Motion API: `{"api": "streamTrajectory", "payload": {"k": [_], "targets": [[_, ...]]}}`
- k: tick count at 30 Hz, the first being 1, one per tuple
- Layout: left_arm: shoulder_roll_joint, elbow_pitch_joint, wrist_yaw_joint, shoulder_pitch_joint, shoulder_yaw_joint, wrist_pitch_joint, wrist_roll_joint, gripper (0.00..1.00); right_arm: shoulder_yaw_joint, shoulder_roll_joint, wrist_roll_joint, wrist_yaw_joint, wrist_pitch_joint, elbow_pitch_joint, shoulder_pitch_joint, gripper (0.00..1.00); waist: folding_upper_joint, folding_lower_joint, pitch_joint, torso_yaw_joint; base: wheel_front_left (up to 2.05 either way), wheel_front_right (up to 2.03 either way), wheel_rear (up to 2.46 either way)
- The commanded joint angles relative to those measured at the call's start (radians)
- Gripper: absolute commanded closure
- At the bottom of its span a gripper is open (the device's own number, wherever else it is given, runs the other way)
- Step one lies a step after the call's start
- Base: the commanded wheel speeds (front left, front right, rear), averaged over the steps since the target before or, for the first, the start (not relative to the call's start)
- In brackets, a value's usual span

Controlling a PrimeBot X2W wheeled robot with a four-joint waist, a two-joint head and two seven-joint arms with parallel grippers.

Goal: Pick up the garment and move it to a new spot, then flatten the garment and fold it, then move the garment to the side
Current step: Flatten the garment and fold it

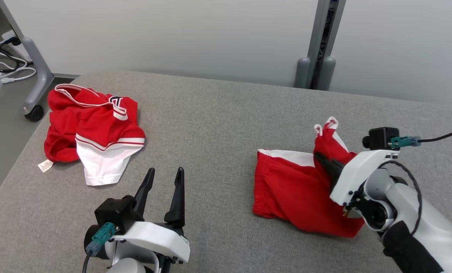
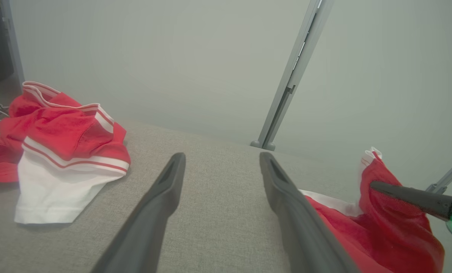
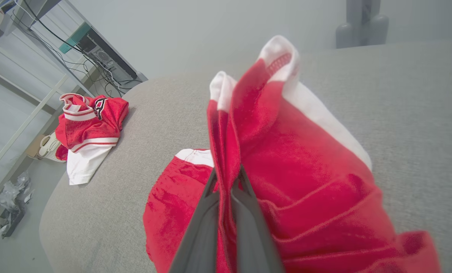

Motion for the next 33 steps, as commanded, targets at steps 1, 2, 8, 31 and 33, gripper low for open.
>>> {"api": "streamTrajectory", "payload": {"k": [1,2,8,31,33], "targets": [[-0.001,0.003,-0.008,0.010,0.008,-0.006,0.008,0.00,-0.010,0.026,-0.026,0.000,0.013,0.015,-0.008,1.00,0.0000,0.0000,0.002,0.007,0.00,0.00,0.00],[-0.003,0.004,-0.010,0.011,0.010,-0.006,0.009,0.00,-0.016,0.043,-0.042,0.000,0.017,0.025,-0.011,1.00,0.0000,0.0000,0.003,0.010,0.00,0.00,0.00],[-0.015,0.011,-0.026,0.003,0.020,-0.004,0.020,0.00,-0.058,0.138,-0.130,0.000,0.035,0.110,-0.030,1.00,0.0000,0.0000,0.019,0.026,0.00,0.00,0.00],[-0.055,0.048,-0.060,-0.028,0.039,-0.005,0.047,0.00,0.002,0.201,-0.157,0.000,0.008,0.201,-0.063,0.00,0.0000,0.0000,0.053,0.044,0.00,0.00,0.00],[-0.056,0.051,-0.063,-0.028,0.039,-0.005,0.047,0.00,0.021,0.201,-0.158,0.000,-0.002,0.198,-0.069,0.00,0.0000,0.0000,0.050,0.040,0.00,0.00,0.00]]}}
